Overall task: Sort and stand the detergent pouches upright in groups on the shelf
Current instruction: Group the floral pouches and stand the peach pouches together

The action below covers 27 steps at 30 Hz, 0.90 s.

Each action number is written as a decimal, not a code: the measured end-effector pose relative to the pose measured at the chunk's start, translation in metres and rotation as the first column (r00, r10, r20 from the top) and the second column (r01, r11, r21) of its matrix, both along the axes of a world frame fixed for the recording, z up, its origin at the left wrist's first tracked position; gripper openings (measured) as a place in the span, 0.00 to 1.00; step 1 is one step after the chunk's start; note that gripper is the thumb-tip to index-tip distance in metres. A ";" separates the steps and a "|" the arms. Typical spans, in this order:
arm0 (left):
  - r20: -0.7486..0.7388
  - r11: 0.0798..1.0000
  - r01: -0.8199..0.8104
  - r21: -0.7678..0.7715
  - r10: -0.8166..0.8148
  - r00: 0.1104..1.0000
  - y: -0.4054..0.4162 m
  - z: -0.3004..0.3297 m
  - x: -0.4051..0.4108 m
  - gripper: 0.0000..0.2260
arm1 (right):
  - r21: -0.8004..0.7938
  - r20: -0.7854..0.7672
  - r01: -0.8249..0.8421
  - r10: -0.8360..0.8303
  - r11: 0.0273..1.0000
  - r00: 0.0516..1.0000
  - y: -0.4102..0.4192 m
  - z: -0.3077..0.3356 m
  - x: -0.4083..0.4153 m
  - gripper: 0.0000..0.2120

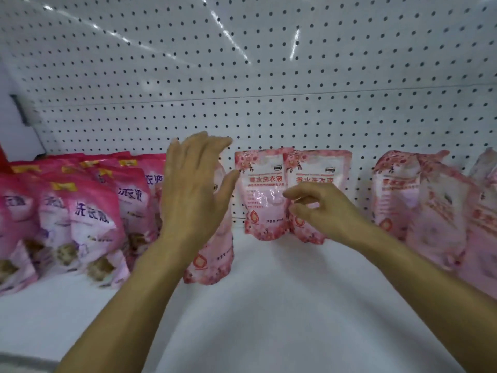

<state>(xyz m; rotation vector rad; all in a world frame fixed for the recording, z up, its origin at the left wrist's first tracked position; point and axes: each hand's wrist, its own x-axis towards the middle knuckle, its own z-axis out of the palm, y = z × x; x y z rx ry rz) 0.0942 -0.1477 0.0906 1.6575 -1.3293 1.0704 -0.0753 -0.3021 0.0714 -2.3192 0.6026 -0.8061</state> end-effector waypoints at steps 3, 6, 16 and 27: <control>-0.326 0.964 -0.001 -0.266 -0.089 0.941 0.035 -0.033 -0.005 0.32 | 0.038 -0.056 -0.010 0.012 0.999 0.998 0.008 -0.024 0.004 0.14; -0.784 0.945 0.036 -0.326 -0.291 0.548 0.041 -0.061 -0.010 0.42 | 0.025 -0.081 -0.001 0.003 1.000 0.997 0.013 -0.038 0.002 0.13; -0.915 0.841 0.379 -0.386 -0.297 -0.272 -0.028 -0.092 0.004 0.17 | -0.219 -0.090 0.144 -0.167 0.965 0.982 0.000 -0.011 -0.039 0.11; -0.910 0.737 0.533 -0.415 -0.339 -0.240 -0.061 -0.101 0.003 0.18 | -0.725 -0.440 0.317 -0.765 0.612 0.471 -0.069 0.107 -0.056 0.15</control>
